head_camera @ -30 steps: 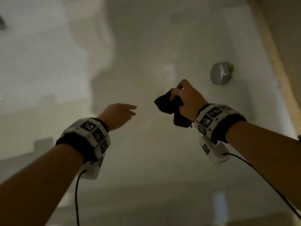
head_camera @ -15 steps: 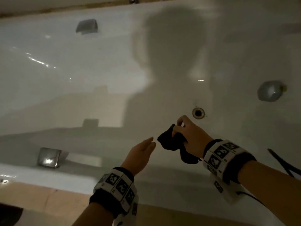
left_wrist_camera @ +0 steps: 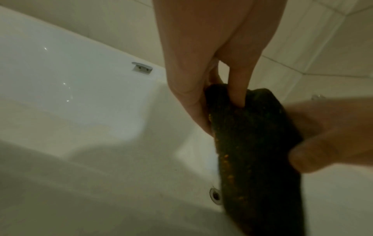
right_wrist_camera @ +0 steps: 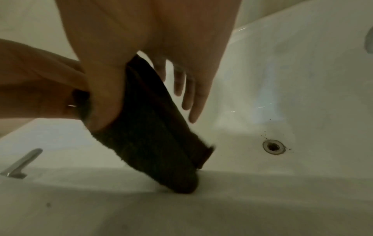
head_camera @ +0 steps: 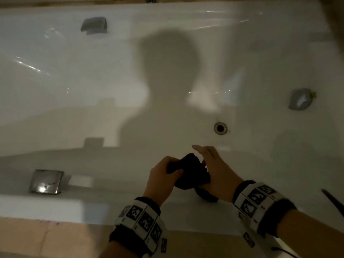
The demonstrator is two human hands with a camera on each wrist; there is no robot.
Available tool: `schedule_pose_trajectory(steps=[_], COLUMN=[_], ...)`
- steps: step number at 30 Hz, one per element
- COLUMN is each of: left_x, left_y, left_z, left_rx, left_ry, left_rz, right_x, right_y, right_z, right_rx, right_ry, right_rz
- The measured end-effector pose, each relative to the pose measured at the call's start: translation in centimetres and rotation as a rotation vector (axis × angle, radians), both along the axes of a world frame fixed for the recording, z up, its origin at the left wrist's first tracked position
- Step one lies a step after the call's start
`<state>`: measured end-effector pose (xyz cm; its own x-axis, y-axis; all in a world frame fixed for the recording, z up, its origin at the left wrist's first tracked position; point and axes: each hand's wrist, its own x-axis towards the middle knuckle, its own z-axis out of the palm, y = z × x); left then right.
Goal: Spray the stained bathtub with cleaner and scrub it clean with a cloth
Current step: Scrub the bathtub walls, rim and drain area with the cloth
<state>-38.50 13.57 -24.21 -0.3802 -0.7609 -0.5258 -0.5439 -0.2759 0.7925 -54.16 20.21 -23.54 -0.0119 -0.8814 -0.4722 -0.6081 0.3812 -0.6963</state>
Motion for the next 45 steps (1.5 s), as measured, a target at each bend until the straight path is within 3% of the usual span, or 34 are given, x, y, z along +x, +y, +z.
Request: schedule_pose_trajectory(steps=[4,7,12,19,25,29,32,34,36,42,45], left_x=[3.9,6.1,7.2,6.0,5.5,5.9,6.5,6.8,7.4,8.7,9.1], left_y=[-2.5,-5.4,-11.1,-14.9,-15.9,-16.6,-16.9,-16.9,-16.8,-15.1,-14.3], left_z=[3.2,6.8,13.3,21.7,29.2,33.7,36.9,39.0,40.7,44.9,46.4], left_rx=[-0.100,-0.150,-0.282,-0.442,-0.603,-0.661,-0.704,-0.735,-0.782,-0.651,-0.501], left_ry=[0.062,0.097,0.119,0.200,0.250,0.292,0.319,0.230,0.120,0.428,0.566], left_rz=[-0.093,-0.197,-0.287,-0.273,-0.362,-0.293,-0.143,-0.087,-0.139,-0.027,0.008], right_x=[3.1,4.8,5.9,6.2,7.0,7.5,7.7,8.0,8.3,9.5,10.0], right_y=[-1.9,-4.2,-9.1,-12.7,-14.8,-15.6,-15.6,-15.4,-15.4,-14.4,-13.6], right_z=[2.1,5.1,11.5,21.2,29.7,35.0,39.0,41.6,43.9,48.8,50.0], right_rx=[0.115,0.067,-0.136,-0.121,-0.119,-0.259,-0.342,-0.383,-0.430,-0.511,-0.515], right_ry=[0.018,0.000,0.018,-0.080,0.235,0.276,0.284,0.292,0.309,0.325,0.317], right_rz=[0.074,0.036,-0.145,-0.334,-0.174,-0.229,-0.260,-0.284,-0.292,-0.284,-0.265])
